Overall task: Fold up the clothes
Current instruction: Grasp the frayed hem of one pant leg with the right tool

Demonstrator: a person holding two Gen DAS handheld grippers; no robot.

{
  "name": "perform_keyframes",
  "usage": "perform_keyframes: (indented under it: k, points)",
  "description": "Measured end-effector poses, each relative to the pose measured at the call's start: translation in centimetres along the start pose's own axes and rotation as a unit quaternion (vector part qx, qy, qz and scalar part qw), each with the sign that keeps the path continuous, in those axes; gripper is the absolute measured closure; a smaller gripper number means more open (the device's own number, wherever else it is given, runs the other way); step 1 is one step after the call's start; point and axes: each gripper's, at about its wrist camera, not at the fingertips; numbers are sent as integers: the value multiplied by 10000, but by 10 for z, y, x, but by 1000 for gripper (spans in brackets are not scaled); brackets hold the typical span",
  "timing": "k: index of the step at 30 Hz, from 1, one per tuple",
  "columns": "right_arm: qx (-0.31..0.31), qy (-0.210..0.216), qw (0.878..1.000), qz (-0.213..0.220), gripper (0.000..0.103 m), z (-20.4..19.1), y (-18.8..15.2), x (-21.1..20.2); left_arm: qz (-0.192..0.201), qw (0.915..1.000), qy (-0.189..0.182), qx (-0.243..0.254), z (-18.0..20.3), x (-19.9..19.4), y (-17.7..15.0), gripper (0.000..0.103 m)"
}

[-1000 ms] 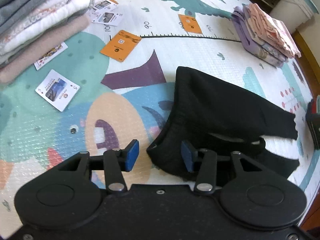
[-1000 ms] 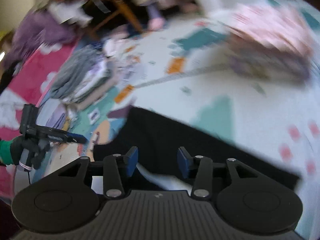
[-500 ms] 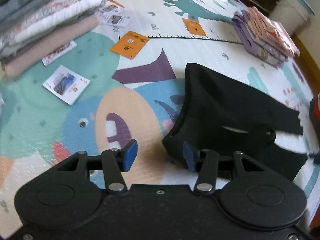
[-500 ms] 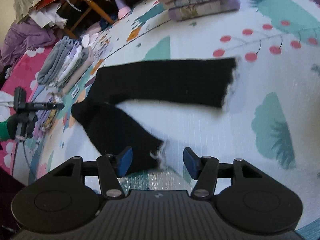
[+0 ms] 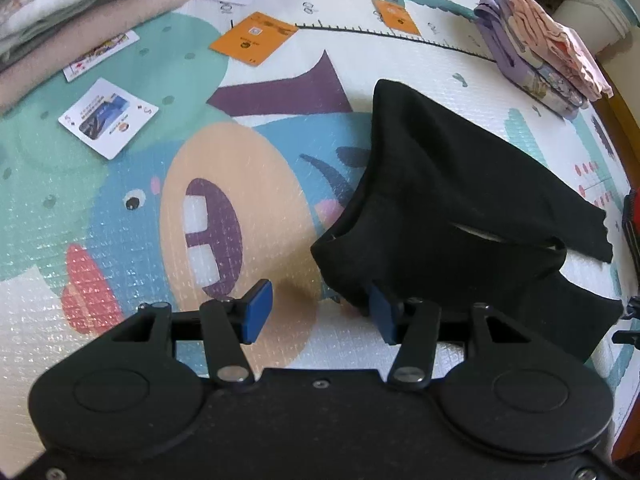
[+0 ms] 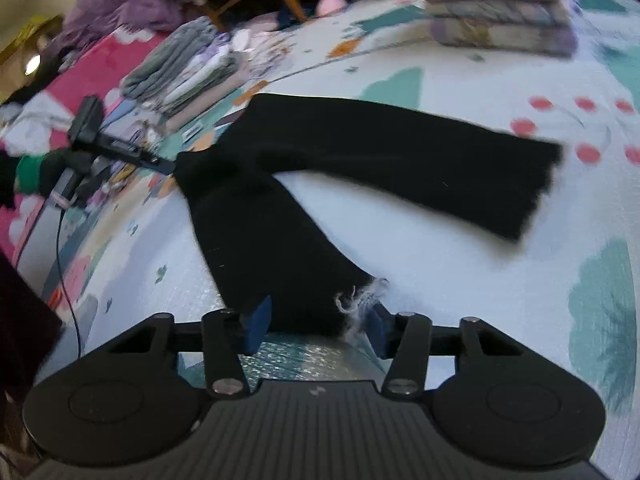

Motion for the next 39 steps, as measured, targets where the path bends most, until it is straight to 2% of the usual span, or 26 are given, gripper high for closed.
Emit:
perform_keyframes:
  k: [1,3,6,8,10,12,15,21,24,26,28,30,33,35,36,37,38,39]
  points:
    - [-122,26,9999,-8,58,-4,2,-1,-10,10000,-9,9,-1,1,0,51]
    - [-368,77,9993,-70,62,-11,6,0,2,10000,-7,7,-4,4,0,51]
    - [-663,87,9974,-256,74,-19,10,5,29,9999,-76,-90,-9,7,2,51]
    - [-612,118,9974,-365,85,-21,13,7,41,9998,-130,-108,-10,7,2,51]
    - [-186,216,9990,-336,91,-17,17,6,50,9998,-180,-116,-10,7,3,51]
    - [571,433,9973,-144,94,-6,23,-1,52,9997,-206,-134,-10,8,3,51]
    - [1684,794,9824,127,95,12,26,-15,58,9996,-239,-131,-10,8,3,51]
    - [3329,1173,9352,279,96,47,7,-33,87,9992,-358,-140,-11,6,1,50]
    - [3905,1176,9129,161,96,61,-12,-33,135,9989,-403,-174,-11,5,1,50]
    - [4162,1003,9037,-20,96,68,-26,-29,150,9988,-419,-202,-11,5,2,50]
    - [4275,809,9002,-181,96,70,-38,-24,162,9986,-437,-230,-11,5,3,50]
    - [4208,707,9039,-289,94,68,-42,-21,175,9985,-467,-243,-9,6,4,50]
    - [3762,553,9239,-416,86,57,-40,-19,185,9984,-500,-183,-3,9,4,50]
    - [3453,434,9362,-499,62,50,-39,-17,196,9987,-470,-95,3,11,4,50]
    - [3286,339,9423,-534,58,45,-38,-16,204,9988,-437,-43,5,12,4,50]
    - [3158,313,9466,-566,58,41,-37,-14,204,9990,-400,5,7,13,4,50]
    - [3043,306,9501,-609,64,37,-37,-12,208,9991,-361,44,9,13,4,50]
    - [2974,365,9516,-684,75,34,-38,-9,235,9992,-328,63,10,13,5,50]
Point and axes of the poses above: each gripper's, at about its wrist camera, not at the fingertips, and x roughly the way its jaws point, z to its right, y to its top, and after that the axes turned 2 degrees about y, right-handed
